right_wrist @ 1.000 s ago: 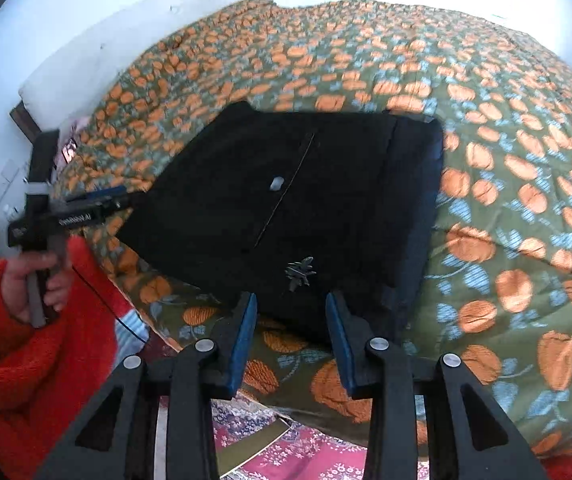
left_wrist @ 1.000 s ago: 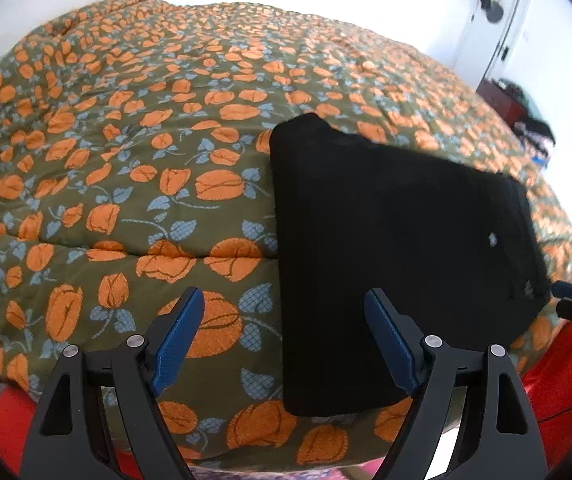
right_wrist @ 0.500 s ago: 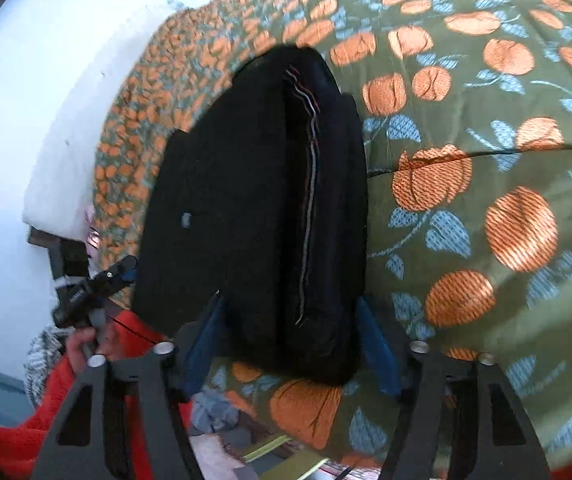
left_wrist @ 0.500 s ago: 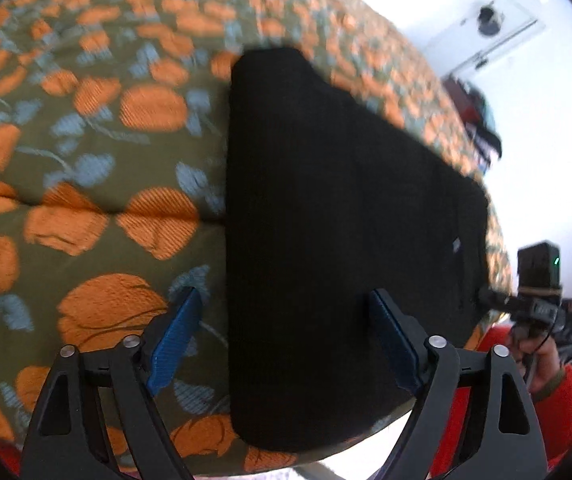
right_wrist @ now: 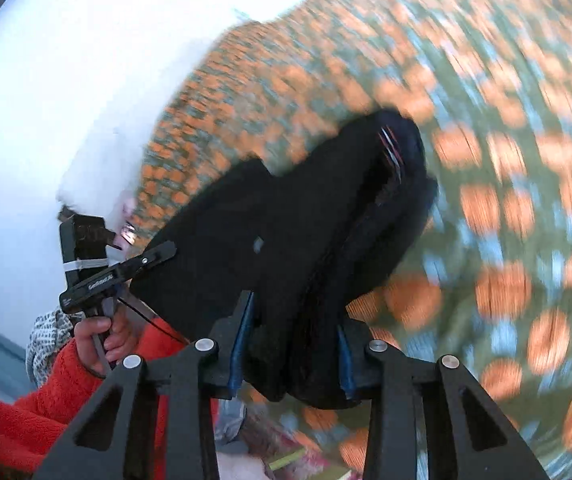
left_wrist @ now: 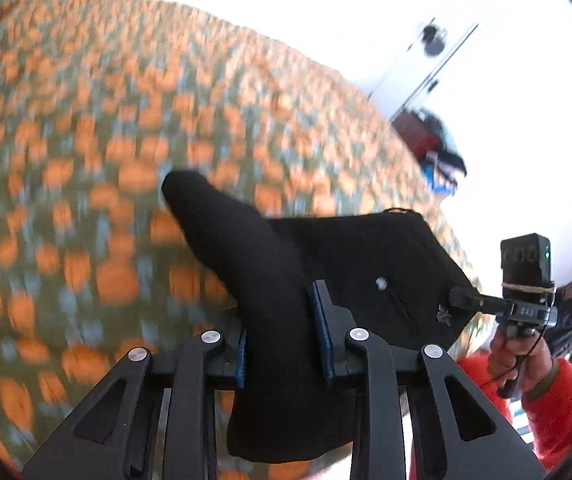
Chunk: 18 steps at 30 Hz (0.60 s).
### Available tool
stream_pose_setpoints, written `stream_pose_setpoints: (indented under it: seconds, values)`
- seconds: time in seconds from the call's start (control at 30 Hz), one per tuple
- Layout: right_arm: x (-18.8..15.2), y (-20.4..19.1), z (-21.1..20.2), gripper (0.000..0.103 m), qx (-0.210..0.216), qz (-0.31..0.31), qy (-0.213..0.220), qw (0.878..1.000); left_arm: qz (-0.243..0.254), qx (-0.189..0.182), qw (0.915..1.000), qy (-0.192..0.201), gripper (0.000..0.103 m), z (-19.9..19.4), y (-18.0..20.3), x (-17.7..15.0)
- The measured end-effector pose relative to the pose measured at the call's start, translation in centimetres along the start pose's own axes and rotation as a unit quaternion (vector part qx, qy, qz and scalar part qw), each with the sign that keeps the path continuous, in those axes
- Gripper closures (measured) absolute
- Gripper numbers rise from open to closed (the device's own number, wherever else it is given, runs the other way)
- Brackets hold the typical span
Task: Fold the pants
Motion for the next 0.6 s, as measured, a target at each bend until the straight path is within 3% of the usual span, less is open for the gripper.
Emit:
stream_pose_setpoints:
  seconds: [0.1, 0.2, 0.3, 0.37, 0.43, 0.5, 0.57, 0.6]
  values:
    - [5.0, -1.2, 0.0, 0.067, -0.009, -0.031, 0.028, 0.999, 0.026, 0.025, 0.9989, 0.031, 0.077, 0.0, -0.2, 3.8]
    - [8.9, -0.9, 0.9, 0.067, -0.025, -0.041, 0.048, 0.998, 0.052, 0.064, 0.9959, 0.036, 0.075, 2.2, -1.5, 5.6]
    - [10.3, 2.8, 3.0, 0.064, -0.065, -0.030, 0.027, 0.997, 0.040, 0.099, 0.9942, -0.011, 0.063, 6.8, -4.1, 4.0]
    - [9.2, 7.4, 5.5, 0.061, -0.126, 0.008, -0.017, 0.992, 0.030, 0.141, 0.9879, -0.058, 0.062, 10.1, -6.3, 1.5]
    - [7.5, 11.4, 6.9, 0.060, -0.185, 0.053, -0.056, 0.980, 0.037, 0.182, 0.9800, -0.072, 0.059, 10.7, -7.4, -0.6]
    - [6.5, 12.4, 5.7, 0.059, -0.167, 0.067, -0.036, 0.983, 0.044, 0.175, 0.9824, -0.049, 0.042, 8.9, -7.2, -1.9]
    - [6.1, 12.0, 4.0, 0.058, -0.170, 0.060, -0.018, 0.983, 0.069, 0.205, 0.9760, -0.022, 0.016, 6.8, -6.5, -2.3]
    - [6.0, 11.7, 3.2, 0.058, -0.176, 0.051, -0.015, 0.983, 0.086, 0.218, 0.9720, -0.008, 0.012, 5.6, -5.9, -2.4]
Point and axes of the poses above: each gripper's, at about its wrist camera, not at the fingertips, and z roughly the way its jaws point, y to its right, x to its top, the point moved 6 cm from there along z, roughly the way its jaws point, and after that the axes turned 1 degree about x, right-handed, at the moved point
